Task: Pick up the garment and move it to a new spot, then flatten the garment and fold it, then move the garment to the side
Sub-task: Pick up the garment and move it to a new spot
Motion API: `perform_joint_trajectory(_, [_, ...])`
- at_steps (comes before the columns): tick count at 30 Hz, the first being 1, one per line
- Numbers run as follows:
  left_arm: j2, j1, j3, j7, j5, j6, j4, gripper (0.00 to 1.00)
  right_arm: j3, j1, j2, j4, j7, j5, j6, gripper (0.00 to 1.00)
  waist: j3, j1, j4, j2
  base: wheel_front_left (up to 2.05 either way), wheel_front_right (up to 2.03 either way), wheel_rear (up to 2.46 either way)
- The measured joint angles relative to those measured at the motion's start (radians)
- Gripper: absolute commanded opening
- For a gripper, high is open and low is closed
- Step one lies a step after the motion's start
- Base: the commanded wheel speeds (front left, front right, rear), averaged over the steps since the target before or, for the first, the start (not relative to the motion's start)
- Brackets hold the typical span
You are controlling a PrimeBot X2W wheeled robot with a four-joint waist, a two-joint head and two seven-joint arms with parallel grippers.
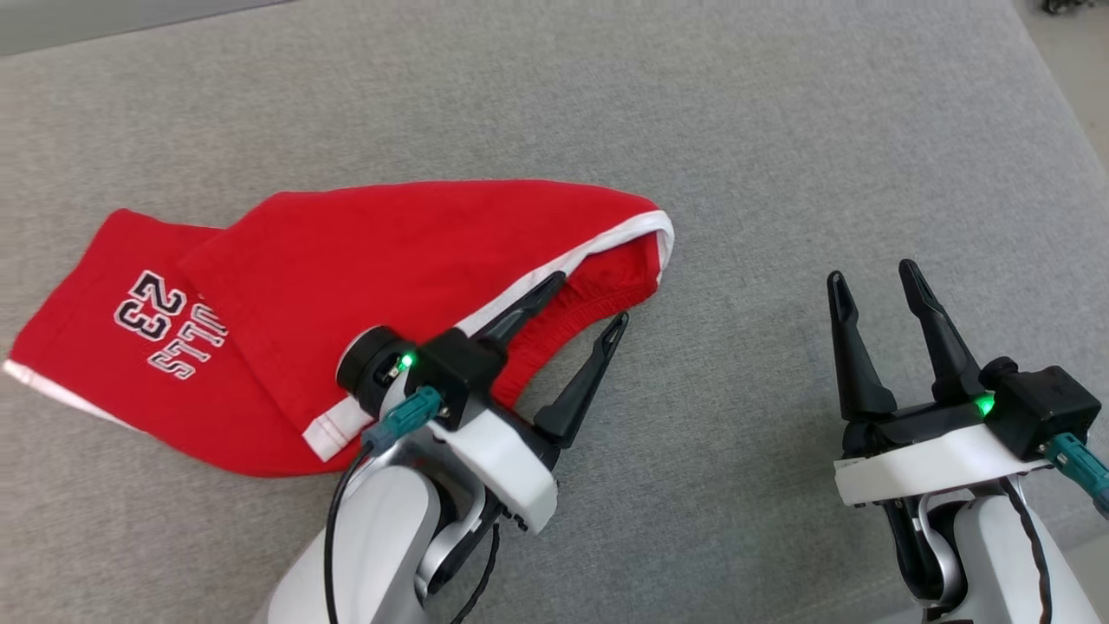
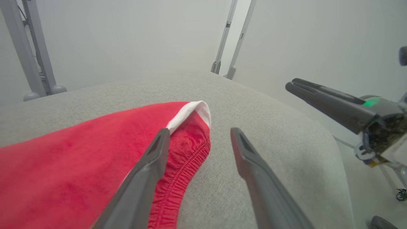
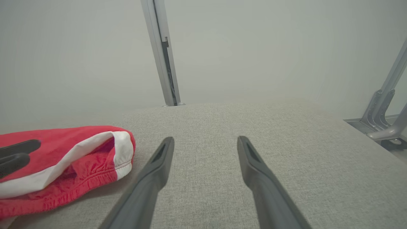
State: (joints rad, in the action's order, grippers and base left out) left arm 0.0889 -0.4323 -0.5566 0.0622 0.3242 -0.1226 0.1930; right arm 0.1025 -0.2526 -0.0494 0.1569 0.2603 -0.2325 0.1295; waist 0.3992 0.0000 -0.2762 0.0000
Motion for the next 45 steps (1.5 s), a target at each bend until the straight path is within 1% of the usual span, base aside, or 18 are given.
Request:
perform_joint_trajectory(3, [0.003, 0.021, 0.011, 0.046, 0.006, 0.008, 0.0, 1.0, -0.006, 0.001, 0.0, 0.009, 0.0, 0.014, 0.0, 1.0, -0.022, 0.0, 0.027, 0.0, 0.0, 0.0, 0.0])
perform_joint_trajectory(8, [0.002, 0.047, 0.046, 0.103, 0.021, 0.04, -0.006, 1.0, -0.021, 0.014, 0.001, 0.016, 0.0, 0.034, 0.0, 1.0, -0.054, 0.0, 0.072, 0.0, 0.0, 0.0, 0.0])
perform_joint_trajectory(16, [0.032, 0.103, 0.181, 0.173, 0.078, 0.113, -0.003, 1.0, -0.029, 0.038, -0.004, 0.034, 0.0, 0.057, 0.0, 1.0, -0.127, 0.0, 0.165, 0.0, 0.0, 0.0, 0.0])
perform_joint_trajectory(24, [0.092, 0.213, 0.32, 0.195, 0.117, 0.159, -0.021, 1.0, -0.029, 0.066, -0.025, 0.054, 0.0, 0.059, 0.0, 1.0, -0.212, 0.0, 0.24, 0.0, 0.0, 0.0, 0.0])
perform_joint_trajectory(32, [0.122, 0.33, 0.366, 0.198, 0.12, 0.177, -0.045, 1.0, -0.027, 0.11, -0.031, 0.057, 0.0, 0.058, 0.0, 1.0, -0.274, 0.0, 0.277, 0.0, 0.0, 0.0, 0.0])
perform_joint_trajectory(39, [0.145, 0.395, 0.372, 0.199, 0.123, 0.172, -0.039, 1.0, -0.034, 0.165, -0.039, 0.058, 0.0, 0.057, 0.0, 1.0, -0.324, 0.0, 0.293, 0.0, 0.0, 0.0, 0.0])
perform_joint_trajectory(45, [0.149, 0.439, 0.354, 0.197, 0.114, 0.169, -0.04, 1.0, -0.04, 0.194, -0.041, 0.063, 0.0, 0.059, 0.0, 1.0, -0.358, 0.0, 0.296, 0.0, 0.0, 0.0, 0.0])
